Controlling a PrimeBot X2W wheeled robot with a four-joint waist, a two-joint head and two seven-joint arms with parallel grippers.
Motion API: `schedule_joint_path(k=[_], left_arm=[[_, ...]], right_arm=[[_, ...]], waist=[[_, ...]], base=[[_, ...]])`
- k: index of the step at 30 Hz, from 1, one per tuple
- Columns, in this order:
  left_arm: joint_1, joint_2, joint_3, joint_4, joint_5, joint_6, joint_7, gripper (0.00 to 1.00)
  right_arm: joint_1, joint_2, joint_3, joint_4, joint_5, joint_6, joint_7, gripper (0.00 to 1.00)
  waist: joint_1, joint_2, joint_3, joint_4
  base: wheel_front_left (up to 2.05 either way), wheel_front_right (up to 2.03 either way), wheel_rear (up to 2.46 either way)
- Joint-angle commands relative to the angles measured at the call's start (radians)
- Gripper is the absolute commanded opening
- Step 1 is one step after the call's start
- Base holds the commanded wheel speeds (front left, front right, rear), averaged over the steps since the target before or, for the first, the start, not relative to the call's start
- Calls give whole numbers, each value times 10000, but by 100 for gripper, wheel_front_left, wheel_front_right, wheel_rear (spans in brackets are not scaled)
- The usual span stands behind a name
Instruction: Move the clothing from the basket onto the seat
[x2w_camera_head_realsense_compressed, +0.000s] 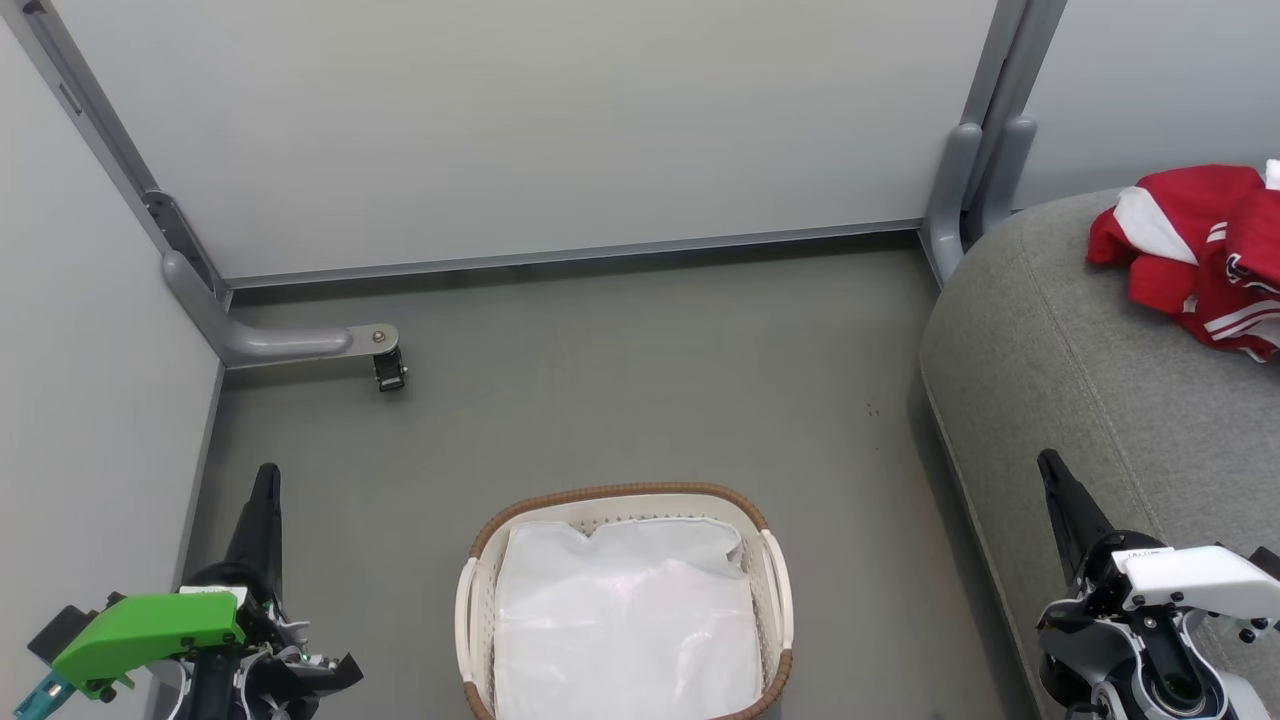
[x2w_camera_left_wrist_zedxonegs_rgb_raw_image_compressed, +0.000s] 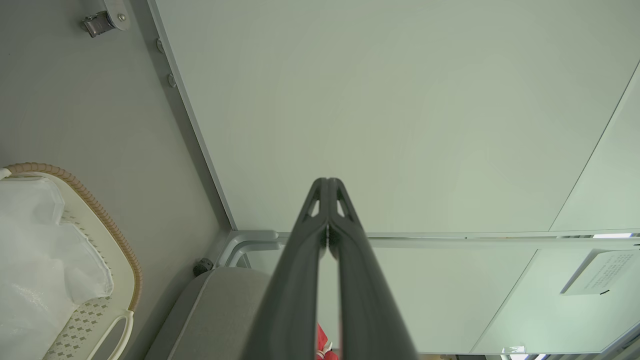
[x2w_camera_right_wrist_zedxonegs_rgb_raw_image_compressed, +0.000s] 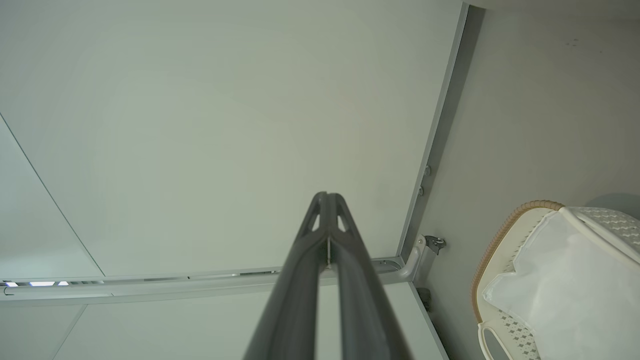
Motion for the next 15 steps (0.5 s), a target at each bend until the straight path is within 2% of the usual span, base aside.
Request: schedule_joint_path(k=[1,15], left_arm=[[-93,5,17,-22,-34,-47,29,0],[-93,5,16,-23,-33,-47,28,0]], right_arm=[[-71,-59,-21,-45,38,-7,27,0],[-71,-59,-21,-45,38,-7,27,0]], waist=[[0,0,0,0],[0,0,0,0]], base=[[0,0,0],[0,0,0]])
